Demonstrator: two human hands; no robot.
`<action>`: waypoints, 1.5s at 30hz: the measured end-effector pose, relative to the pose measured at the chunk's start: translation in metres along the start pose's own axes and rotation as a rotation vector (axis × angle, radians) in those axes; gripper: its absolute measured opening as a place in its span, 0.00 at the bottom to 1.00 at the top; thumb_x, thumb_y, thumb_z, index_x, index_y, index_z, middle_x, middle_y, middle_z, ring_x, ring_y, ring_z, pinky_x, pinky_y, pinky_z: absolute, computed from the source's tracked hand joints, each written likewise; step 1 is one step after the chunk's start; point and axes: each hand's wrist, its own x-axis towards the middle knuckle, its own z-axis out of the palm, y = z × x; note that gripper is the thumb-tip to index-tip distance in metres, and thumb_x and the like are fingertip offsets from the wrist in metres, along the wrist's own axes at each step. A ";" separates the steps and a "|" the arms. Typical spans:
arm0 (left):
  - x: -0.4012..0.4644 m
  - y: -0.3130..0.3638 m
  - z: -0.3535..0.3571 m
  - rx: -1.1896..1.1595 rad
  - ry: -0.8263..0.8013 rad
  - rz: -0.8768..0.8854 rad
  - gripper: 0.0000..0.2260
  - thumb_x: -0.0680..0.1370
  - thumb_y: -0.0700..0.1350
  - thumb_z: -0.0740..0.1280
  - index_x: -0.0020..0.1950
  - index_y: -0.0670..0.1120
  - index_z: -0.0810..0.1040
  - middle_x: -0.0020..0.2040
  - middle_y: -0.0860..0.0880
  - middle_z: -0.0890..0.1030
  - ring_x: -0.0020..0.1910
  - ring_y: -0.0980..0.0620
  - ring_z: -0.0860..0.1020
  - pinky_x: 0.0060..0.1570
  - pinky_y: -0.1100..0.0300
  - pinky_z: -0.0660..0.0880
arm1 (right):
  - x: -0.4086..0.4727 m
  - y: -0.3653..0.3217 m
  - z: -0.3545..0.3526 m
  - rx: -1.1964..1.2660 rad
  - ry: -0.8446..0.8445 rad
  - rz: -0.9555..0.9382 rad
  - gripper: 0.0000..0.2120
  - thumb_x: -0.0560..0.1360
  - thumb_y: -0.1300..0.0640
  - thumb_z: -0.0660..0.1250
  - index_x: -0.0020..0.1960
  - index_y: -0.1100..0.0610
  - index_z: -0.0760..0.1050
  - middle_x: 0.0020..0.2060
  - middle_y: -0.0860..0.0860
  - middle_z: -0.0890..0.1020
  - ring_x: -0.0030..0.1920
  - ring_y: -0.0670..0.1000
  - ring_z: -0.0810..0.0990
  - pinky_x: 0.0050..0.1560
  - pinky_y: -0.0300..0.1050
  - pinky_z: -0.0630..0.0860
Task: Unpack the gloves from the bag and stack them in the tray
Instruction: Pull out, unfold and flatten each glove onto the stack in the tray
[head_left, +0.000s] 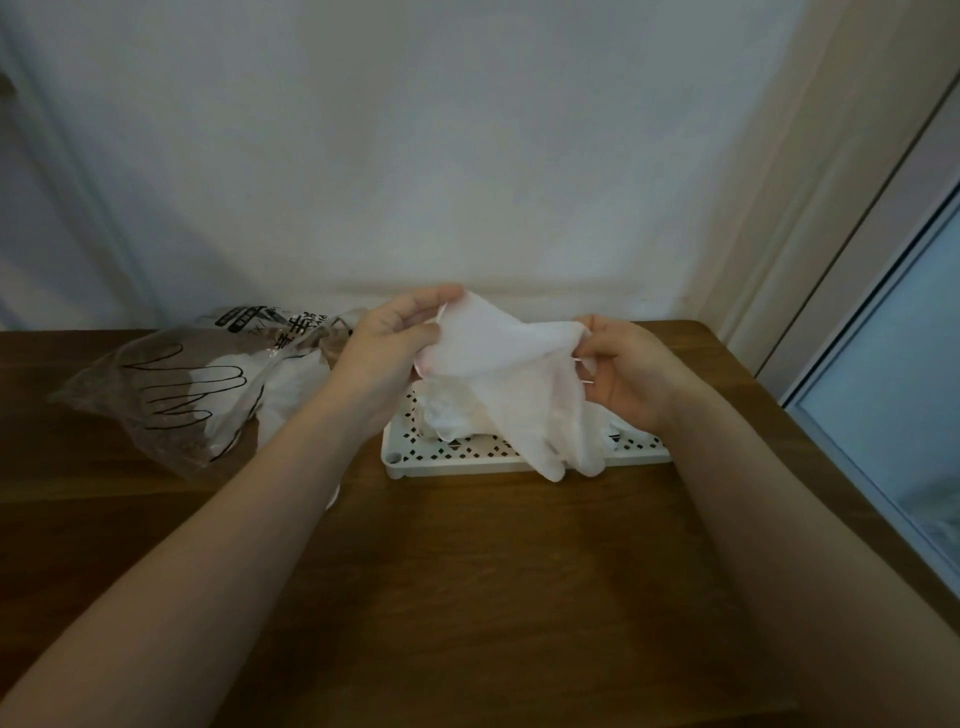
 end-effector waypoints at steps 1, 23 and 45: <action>0.000 -0.001 0.002 -0.017 0.007 0.002 0.17 0.77 0.30 0.56 0.55 0.46 0.78 0.51 0.52 0.80 0.42 0.58 0.79 0.35 0.67 0.74 | -0.001 0.000 0.000 -0.001 0.013 0.001 0.14 0.72 0.75 0.51 0.41 0.59 0.70 0.25 0.53 0.68 0.26 0.47 0.70 0.31 0.40 0.75; 0.010 -0.004 0.021 0.181 -0.111 -0.137 0.12 0.81 0.51 0.58 0.49 0.45 0.77 0.44 0.49 0.80 0.45 0.51 0.79 0.50 0.58 0.76 | -0.012 -0.011 -0.040 -0.200 -0.141 0.087 0.09 0.67 0.61 0.69 0.45 0.63 0.76 0.31 0.51 0.73 0.31 0.46 0.68 0.37 0.37 0.74; 0.077 0.030 0.070 0.287 -0.060 0.181 0.04 0.81 0.44 0.59 0.50 0.45 0.68 0.48 0.49 0.72 0.50 0.52 0.75 0.47 0.63 0.78 | 0.025 -0.053 -0.053 -0.627 0.498 -0.576 0.09 0.82 0.53 0.53 0.58 0.55 0.67 0.46 0.45 0.74 0.45 0.44 0.73 0.46 0.34 0.71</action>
